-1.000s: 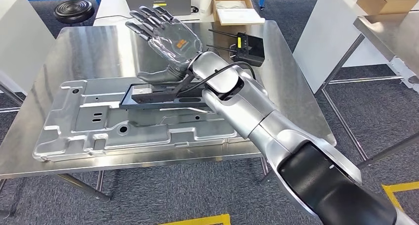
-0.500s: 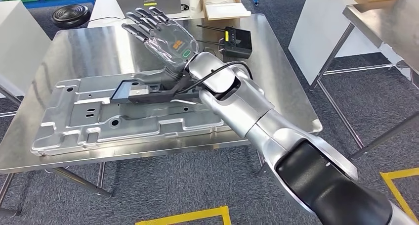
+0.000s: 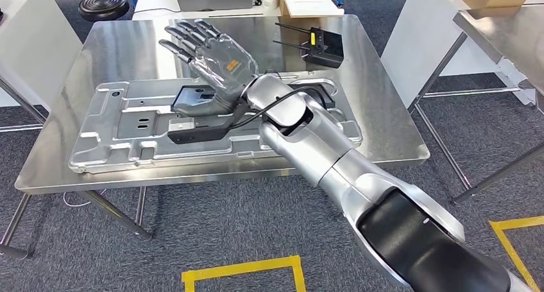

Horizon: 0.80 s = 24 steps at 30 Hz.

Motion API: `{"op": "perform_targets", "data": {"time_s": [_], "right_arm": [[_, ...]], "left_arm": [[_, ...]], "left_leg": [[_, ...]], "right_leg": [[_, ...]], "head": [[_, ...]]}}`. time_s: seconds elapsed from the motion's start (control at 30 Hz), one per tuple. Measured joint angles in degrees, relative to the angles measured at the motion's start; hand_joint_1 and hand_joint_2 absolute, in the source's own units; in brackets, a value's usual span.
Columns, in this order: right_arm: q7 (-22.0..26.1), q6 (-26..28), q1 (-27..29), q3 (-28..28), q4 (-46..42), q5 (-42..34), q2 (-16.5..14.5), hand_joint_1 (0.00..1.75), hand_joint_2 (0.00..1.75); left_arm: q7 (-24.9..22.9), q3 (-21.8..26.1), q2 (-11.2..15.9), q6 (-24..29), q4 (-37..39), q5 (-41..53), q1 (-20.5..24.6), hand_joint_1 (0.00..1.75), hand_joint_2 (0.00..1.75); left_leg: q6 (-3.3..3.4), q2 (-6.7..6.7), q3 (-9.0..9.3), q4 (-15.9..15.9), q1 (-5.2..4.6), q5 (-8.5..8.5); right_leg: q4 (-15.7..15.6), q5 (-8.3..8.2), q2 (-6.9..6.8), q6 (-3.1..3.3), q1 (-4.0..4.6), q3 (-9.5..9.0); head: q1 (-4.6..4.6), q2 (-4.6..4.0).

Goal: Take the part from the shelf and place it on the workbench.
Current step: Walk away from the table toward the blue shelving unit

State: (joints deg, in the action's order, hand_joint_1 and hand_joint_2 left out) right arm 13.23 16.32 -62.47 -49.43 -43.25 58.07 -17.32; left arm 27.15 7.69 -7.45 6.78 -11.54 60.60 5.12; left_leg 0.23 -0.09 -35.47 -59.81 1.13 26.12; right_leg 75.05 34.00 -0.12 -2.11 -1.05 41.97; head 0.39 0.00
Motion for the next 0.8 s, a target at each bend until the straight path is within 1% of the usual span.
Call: {"op": "perform_targets", "data": {"time_s": [0.03, 0.07, 0.1, 0.13, 0.17, 0.2, 0.23, 0.27, 0.3, 0.33, 0.37, 0.4, 0.43, 0.47, 0.5, 0.53, 0.57, 0.6, 0.63, 0.67, 0.7, 0.73, 0.77, 0.8], "right_arm": [[0.1, -0.1, 0.8, -0.2, 0.0, -0.3, -0.4, 0.00, 0.00], [0.2, -0.3, 1.5, -0.4, -0.1, -0.7, -0.8, 0.00, 0.00], [0.2, -0.4, 2.0, -0.8, -0.2, -1.2, -1.2, 0.00, 0.00], [0.2, -0.4, 2.4, -1.1, -0.4, -1.9, -1.7, 0.00, 0.00], [0.2, -0.5, 2.7, -1.4, -0.7, -2.8, -2.0, 0.00, 0.00], [0.3, -0.6, 3.1, -1.7, -1.1, -3.9, -2.3, 0.00, 0.00], [0.4, -0.7, 3.7, -2.1, -1.4, -5.2, -2.6, 0.00, 0.00], [0.5, -0.7, 4.5, -2.5, -1.7, -6.8, -2.8, 0.00, 0.00], [0.6, -0.8, 5.3, -3.0, -2.0, -8.4, -3.0, 0.00, 0.00], [0.6, -0.8, 6.0, -3.5, -2.2, -9.9, -3.2, 0.00, 0.00], [0.7, -0.7, 6.7, -4.1, -2.4, -11.5, -3.3, 0.00, 0.00], [0.7, -0.7, 7.2, -4.7, -2.5, -13.2, -3.5, 0.00, 0.00], [0.8, -0.6, 7.9, -5.3, -2.6, -14.9, -3.6, 0.00, 0.00], [1.0, -0.5, 8.6, -5.9, -2.6, -16.7, -3.7, 0.00, 0.00], [1.1, -0.4, 9.3, -6.5, -2.6, -18.3, -3.7, 0.00, 0.00], [1.3, -0.4, 10.0, -7.2, -2.6, -19.7, -3.7, 0.00, 0.00], [1.5, -0.3, 10.6, -7.7, -2.6, -21.0, -3.7, 0.00, 0.00], [1.7, -0.3, 11.2, -8.2, -2.7, -22.4, -3.8, 0.00, 0.00], [2.0, -0.3, 11.8, -8.7, -2.7, -23.8, -3.8, 0.00, 0.00], [2.3, -0.2, 12.3, -9.1, -2.8, -25.4, -3.9, 0.00, 0.00], [2.8, -0.2, 12.8, -9.5, -2.8, -27.1, -3.9, 0.00, 0.00], [3.2, -0.3, 13.4, -10.0, -2.8, -28.7, -4.0, 0.00, 0.00], [3.7, -0.5, 14.2, -10.4, -2.8, -30.6, -4.0, 0.00, 0.00], [4.1, -0.6, 15.0, -10.9, -2.6, -32.4, -3.9, 0.00, 0.00]], "left_arm": [[0.0, 0.0, 0.0, -0.1, 0.0, 0.0, 0.0, 0.00, 0.00], [0.0, 0.0, 0.0, -0.1, 0.0, 0.0, 0.0, 0.00, 0.00], [0.0, 0.0, 0.0, -0.1, 0.0, 0.1, 0.0, 0.00, 0.00], [0.0, 0.0, -0.1, -0.1, 0.0, 0.0, 0.0, 0.00, 0.00], [0.0, 0.0, -0.1, -0.1, 0.0, 0.0, 0.1, 0.00, 0.00], [0.1, 0.0, -0.1, -0.1, 0.0, 0.0, 0.1, 0.00, 0.00], [0.1, 0.0, -0.1, -0.2, 0.0, 0.0, 0.1, 0.00, 0.00], [0.1, 0.0, -0.2, -0.2, 0.0, 0.0, 0.1, 0.00, 0.00], [0.1, 0.0, -0.2, -0.3, 0.0, -0.1, 0.1, 0.00, 0.00], [0.1, 0.0, -0.2, -0.3, 0.0, -0.1, 0.1, 0.00, 0.00], [0.1, 0.0, -0.2, -0.3, 0.0, -0.2, 0.0, 0.00, 0.00], [0.0, 0.0, -0.2, -0.3, 0.0, -0.2, 0.0, 0.00, 0.00], [-0.1, -0.1, -0.2, -0.2, 0.0, -0.2, 0.0, 0.00, 0.00], [-0.2, -0.1, -0.2, 0.0, 0.0, -0.2, 0.0, 0.00, 0.00], [-0.2, -0.1, -0.2, 0.1, 0.0, -0.2, 0.0, 0.00, 0.00], [-0.2, -0.1, -0.2, 0.2, 0.0, -0.3, 0.0, 0.00, 0.00], [-0.2, -0.1, -0.2, 0.3, 0.0, -0.3, 0.0, 0.00, 0.00], [-0.2, -0.1, -0.2, 0.4, 0.0, -0.3, 0.0, 0.00, 0.00], [-0.2, -0.1, -0.2, 0.5, 0.0, -0.4, 0.1, 0.00, 0.00], [-0.1, -0.1, -0.3, 0.6, 0.0, -0.5, 0.1, 0.00, 0.00], [-0.1, -0.1, -0.3, 0.7, 0.0, -0.5, 0.1, 0.00, 0.00], [-0.1, -0.1, -0.3, 0.8, 0.0, -0.6, 0.1, 0.00, 0.00], [0.0, -0.1, -0.4, 0.9, 0.0, -0.7, 0.0, 0.00, 0.00], [0.0, -0.1, -0.4, 1.0, 0.0, -0.7, -0.1, 0.00, 0.00]], "left_leg": [[-0.03, 0.02, -0.51, 0.0, -0.08, -0.40], [-0.10, 0.03, -0.96, 0.0, -0.15, -0.79], [-0.21, 0.02, -1.32, -0.1, -0.18, -1.14], [-0.44, 0.00, -1.65, -0.1, -0.27, -1.49], [-0.75, 0.01, -1.85, 0.0, -0.28, -1.87], [-1.11, 0.02, -1.96, 0.1, -0.25, -2.25], [-1.52, 0.04, -2.02, 0.3, -0.21, -2.68], [-1.91, 0.05, -2.05, 0.5, -0.17, -3.07], [-2.19, 0.03, -2.20, 0.4, -0.13, -2.92], [-2.39, 0.01, -2.56, -0.3, -0.12, -1.95], [-2.51, -0.02, -3.23, -2.3, -0.11, 0.00], [-2.57, -0.03, -4.13, -5.3, -0.05, 2.63], [-2.65, -0.03, -5.10, -9.1, -0.05, 5.20], [-2.75, -0.03, -5.82, -12.7, -0.04, 6.97], [-2.83, -0.03, -5.87, -14.9, -0.03, 7.49], [-2.87, -0.03, -5.03, -15.2, 0.00, 6.87], [-2.90, -0.02, -3.21, -13.3, 0.04, 5.49], [-2.95, -0.02, -0.54, -9.7, 0.14, 4.14], [-3.00, -0.05, 2.23, -5.5, 0.17, 3.62], [-2.93, -0.15, 4.26, -2.3, 0.14, 3.57], [-2.79, -0.25, 5.44, -0.2, 0.08, 3.91], [-2.53, -0.38, 5.66, 0.5, -0.06, 4.25], [-2.07, -0.45, 5.32, 0.4, -0.12, 4.04], [-1.58, -0.38, 5.01, 0.5, -0.09, 3.73]], "right_leg": [[-0.4, -0.72, 0.00, 0.07, 0.03, -1.15], [-3.0, -2.10, 0.00, 0.22, 0.10, -3.36], [-7.0, -3.37, 0.00, 0.50, 0.24, -6.23], [-11.2, -4.06, 0.01, 0.84, 0.48, -9.02], [-14.4, -4.31, 0.03, 1.13, 0.74, -10.96], [-16.2, -4.18, 0.05, 1.36, 0.99, -11.98], [-16.9, -4.12, 0.07, 1.53, 1.20, -12.16], [-17.1, -4.49, 0.06, 1.71, 1.17, -11.90], [-17.3, -4.94, 0.01, 1.94, 1.07, -11.66], [-17.5, -5.46, -0.05, 2.32, 0.89, -11.31], [-17.7, -6.03, -0.11, 2.66, 0.70, -10.84], [-17.6, -6.52, -0.14, 2.95, 0.66, -10.35], [-17.6, -6.99, -0.15, 3.18, 0.67, -9.75], [-17.5, -7.47, -0.15, 3.23, 0.71, -9.13], [-17.5, -7.94, -0.15, 3.24, 0.73, -8.48], [-17.4, -8.37, -0.15, 3.17, 0.72, -7.81], [-17.2, -8.75, -0.15, 3.04, 0.68, -7.17], [-16.9, -9.04, -0.14, 2.84, 0.64, -6.61], [-16.6, -9.27, -0.13, 2.60, 0.70, -6.08], [-16.3, -9.52, -0.13, 2.30, 0.78, -5.69], [-16.1, -9.78, -0.13, 2.01, 0.88, -5.41], [-16.0, -10.09, -0.14, 1.71, 0.95, -5.21], [-16.0, -10.44, -0.14, 1.39, 0.92, -5.12], [-15.9, -10.44, -0.14, 1.13, 0.82, -4.92]], "head": [[0.26, 0.00], [0.53, 0.00], [0.76, 0.00], [0.94, 0.00], [1.02, 0.00], [1.02, 0.00], [0.99, 0.00], [0.93, 0.00], [0.91, 0.00], [0.74, 0.00], [0.33, 0.00], [-0.14, 0.00], [-0.67, 0.00], [-1.11, 0.00], [-1.38, 0.00], [-1.61, 0.00], [-1.82, 0.00], [-2.01, 0.00], [-2.21, 0.00], [-2.35, 0.00], [-2.39, 0.00], [-2.37, 0.00], [-2.27, 0.00], [-2.27, 0.00]]}}
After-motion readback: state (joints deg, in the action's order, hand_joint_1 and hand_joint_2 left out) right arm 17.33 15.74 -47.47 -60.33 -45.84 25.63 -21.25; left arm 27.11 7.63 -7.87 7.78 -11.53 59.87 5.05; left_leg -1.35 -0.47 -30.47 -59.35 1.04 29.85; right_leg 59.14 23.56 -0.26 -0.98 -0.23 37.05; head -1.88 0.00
